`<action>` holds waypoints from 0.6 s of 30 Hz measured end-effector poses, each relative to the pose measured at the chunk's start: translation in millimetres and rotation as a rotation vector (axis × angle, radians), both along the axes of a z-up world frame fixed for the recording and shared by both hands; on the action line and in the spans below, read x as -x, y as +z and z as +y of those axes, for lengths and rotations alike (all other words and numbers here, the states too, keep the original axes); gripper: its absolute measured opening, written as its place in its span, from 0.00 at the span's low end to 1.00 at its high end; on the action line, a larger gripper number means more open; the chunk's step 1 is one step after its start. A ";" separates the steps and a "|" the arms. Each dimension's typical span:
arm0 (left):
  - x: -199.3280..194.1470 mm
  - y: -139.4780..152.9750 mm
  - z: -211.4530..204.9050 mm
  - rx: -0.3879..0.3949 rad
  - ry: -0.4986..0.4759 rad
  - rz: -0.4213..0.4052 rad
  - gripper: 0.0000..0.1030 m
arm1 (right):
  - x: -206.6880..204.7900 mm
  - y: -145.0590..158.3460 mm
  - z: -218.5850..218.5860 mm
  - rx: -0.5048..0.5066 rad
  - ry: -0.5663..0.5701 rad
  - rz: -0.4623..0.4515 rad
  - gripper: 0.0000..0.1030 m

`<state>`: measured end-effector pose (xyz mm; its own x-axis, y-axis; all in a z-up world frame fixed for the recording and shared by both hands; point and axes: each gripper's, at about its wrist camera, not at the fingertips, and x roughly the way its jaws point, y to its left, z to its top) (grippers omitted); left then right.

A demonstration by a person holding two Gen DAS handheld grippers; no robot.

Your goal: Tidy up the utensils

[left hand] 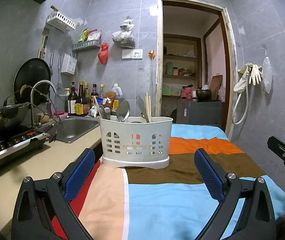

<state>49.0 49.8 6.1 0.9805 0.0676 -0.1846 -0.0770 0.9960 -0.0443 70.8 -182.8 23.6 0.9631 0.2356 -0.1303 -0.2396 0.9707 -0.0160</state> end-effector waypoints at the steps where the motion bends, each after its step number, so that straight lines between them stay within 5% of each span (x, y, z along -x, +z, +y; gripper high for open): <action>1: 0.0 0.0 -0.2 0.000 0.001 -0.001 0.95 | 0.1 0.0 -0.2 -0.001 0.000 0.000 1.00; 18: 0.4 -0.5 0.4 0.003 0.015 0.005 0.95 | -1.0 -0.4 -4.1 -0.002 -0.005 -0.001 1.00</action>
